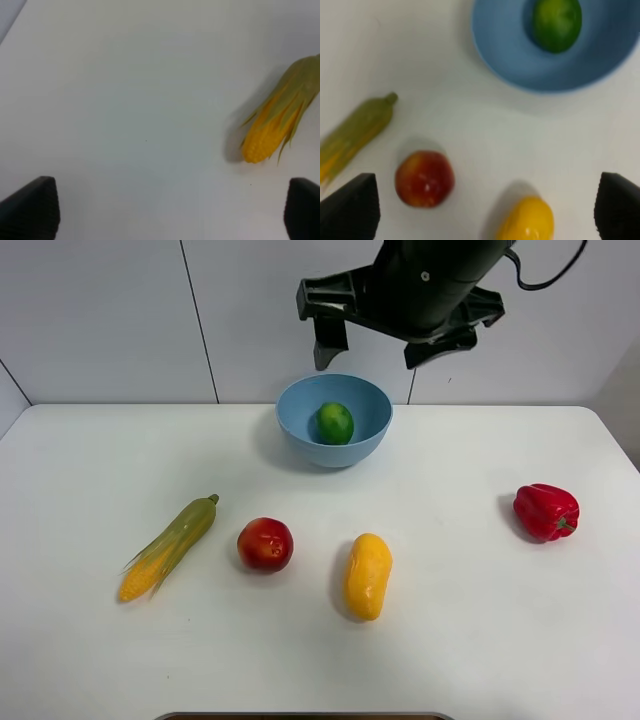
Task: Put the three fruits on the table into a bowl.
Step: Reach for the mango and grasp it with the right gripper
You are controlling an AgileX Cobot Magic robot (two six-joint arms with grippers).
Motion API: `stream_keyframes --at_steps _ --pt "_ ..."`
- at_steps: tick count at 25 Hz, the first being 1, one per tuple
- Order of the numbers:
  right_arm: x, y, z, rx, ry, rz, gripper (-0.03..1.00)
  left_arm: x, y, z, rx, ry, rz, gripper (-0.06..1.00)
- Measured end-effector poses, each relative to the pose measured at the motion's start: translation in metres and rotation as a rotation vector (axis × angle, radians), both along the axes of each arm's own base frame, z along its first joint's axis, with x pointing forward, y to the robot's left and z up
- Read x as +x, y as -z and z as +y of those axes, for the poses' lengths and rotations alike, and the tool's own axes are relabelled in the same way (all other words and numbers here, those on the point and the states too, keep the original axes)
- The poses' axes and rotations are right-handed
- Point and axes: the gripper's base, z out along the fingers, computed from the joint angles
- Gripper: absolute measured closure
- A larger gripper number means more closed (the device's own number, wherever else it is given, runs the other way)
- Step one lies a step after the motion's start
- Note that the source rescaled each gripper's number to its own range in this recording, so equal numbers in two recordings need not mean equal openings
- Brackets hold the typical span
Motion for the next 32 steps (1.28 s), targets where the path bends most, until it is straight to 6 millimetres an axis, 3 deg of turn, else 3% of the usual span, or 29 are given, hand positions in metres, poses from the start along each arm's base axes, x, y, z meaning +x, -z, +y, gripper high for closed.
stream_keyframes --at_steps 5,11,14,21,32 --pt "-0.031 0.016 -0.025 0.020 0.057 0.068 0.09 0.000 0.000 0.000 0.000 0.000 0.000 -0.06" --pt "-0.048 0.048 -0.030 0.083 0.060 0.140 0.09 0.000 0.000 0.000 0.000 0.000 0.000 -0.06" --pt "-0.049 0.064 -0.028 0.112 0.064 0.151 0.09 0.000 0.000 0.000 0.000 0.000 0.000 -0.06" --pt "-0.046 0.072 -0.022 0.100 0.027 0.144 0.09 0.000 0.000 0.000 0.000 0.000 0.000 -0.06" --pt "-0.050 0.110 0.010 0.038 0.051 0.280 0.09 0.000 0.000 0.000 0.000 0.000 0.000 -0.06"
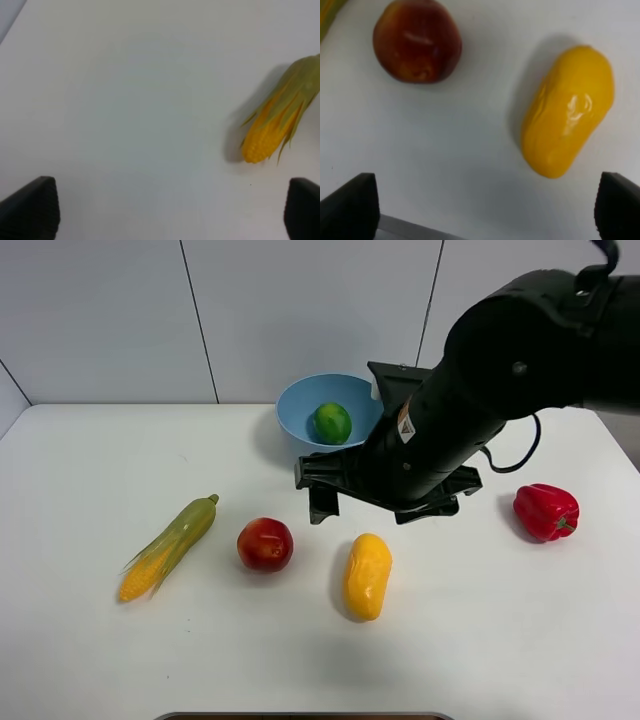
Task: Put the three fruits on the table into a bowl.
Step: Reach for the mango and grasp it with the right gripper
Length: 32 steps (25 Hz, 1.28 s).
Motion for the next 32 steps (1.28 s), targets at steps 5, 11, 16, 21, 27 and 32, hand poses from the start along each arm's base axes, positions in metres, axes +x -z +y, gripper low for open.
stream_keyframes --at_steps 5,11,16,21,27,32 --pt "0.003 0.014 0.000 -0.059 0.073 0.059 0.09 0.000 0.000 0.000 0.000 0.000 0.000 -0.06" --pt "-0.001 0.018 -0.009 -0.166 0.137 0.116 0.09 0.000 0.000 0.000 0.000 0.000 0.000 -0.06" --pt "0.000 0.019 -0.013 -0.203 0.204 0.125 0.09 0.000 0.000 0.000 0.000 0.000 0.000 -0.06" --pt "-0.002 0.039 -0.013 -0.223 0.224 0.165 0.09 0.000 0.000 0.000 0.000 0.000 0.000 -0.06" --pt "-0.005 0.066 -0.015 -0.172 0.263 0.154 0.09 0.000 0.000 0.000 0.000 0.000 0.000 -0.06" --pt "-0.005 0.074 -0.018 -0.176 0.271 0.127 0.09 0.000 0.000 0.000 0.000 0.000 0.000 -0.06"
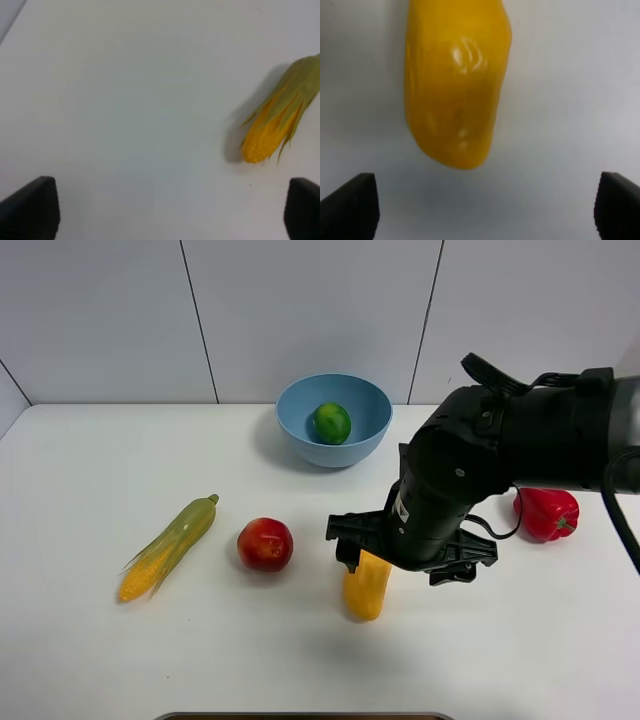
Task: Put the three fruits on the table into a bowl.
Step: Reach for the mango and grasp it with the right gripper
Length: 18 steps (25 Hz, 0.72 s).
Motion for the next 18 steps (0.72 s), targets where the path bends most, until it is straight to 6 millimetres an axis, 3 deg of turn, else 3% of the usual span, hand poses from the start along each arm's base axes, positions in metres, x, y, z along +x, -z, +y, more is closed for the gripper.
stream_keyframes --at_steps 10,18 --pt "0.009 0.028 0.009 -0.012 -0.002 0.009 0.09 0.000 0.000 0.000 0.000 0.000 0.000 -0.06" --pt "0.015 0.036 0.008 -0.025 0.004 0.004 0.09 0.000 0.000 0.000 0.000 0.000 0.000 -0.06"
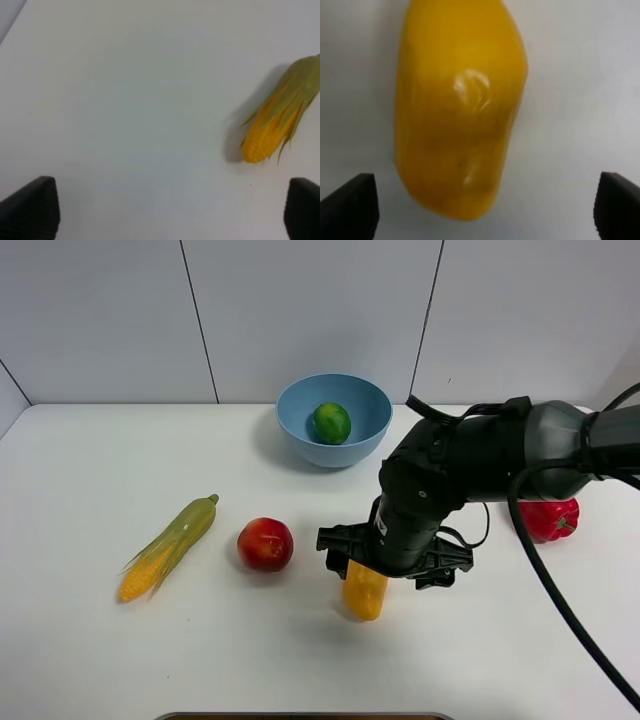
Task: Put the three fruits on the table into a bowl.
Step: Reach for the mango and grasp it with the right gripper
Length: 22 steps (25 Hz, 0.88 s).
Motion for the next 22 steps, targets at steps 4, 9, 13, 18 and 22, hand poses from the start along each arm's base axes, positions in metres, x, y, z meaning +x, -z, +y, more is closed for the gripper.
stream_keyframes --at_steps 4,9,13,18,22 --pt "0.004 0.003 -0.002 -0.004 0.003 -0.009 0.09 0.000 0.000 0.000 0.000 0.000 0.000 -0.06" --pt "0.009 0.012 0.000 0.004 -0.002 -0.020 0.09 0.000 0.000 0.000 0.000 0.000 0.000 -0.06" --pt "0.011 0.023 0.001 -0.007 -0.004 -0.007 0.09 0.000 0.000 0.000 0.000 0.000 0.000 -0.06" --pt "0.012 0.026 0.001 -0.025 -0.015 -0.014 0.09 0.000 0.000 0.000 0.000 0.000 0.000 -0.06" --pt "0.013 0.031 0.001 -0.033 -0.010 -0.009 0.09 0.000 0.000 0.000 0.000 0.000 0.000 -0.06"
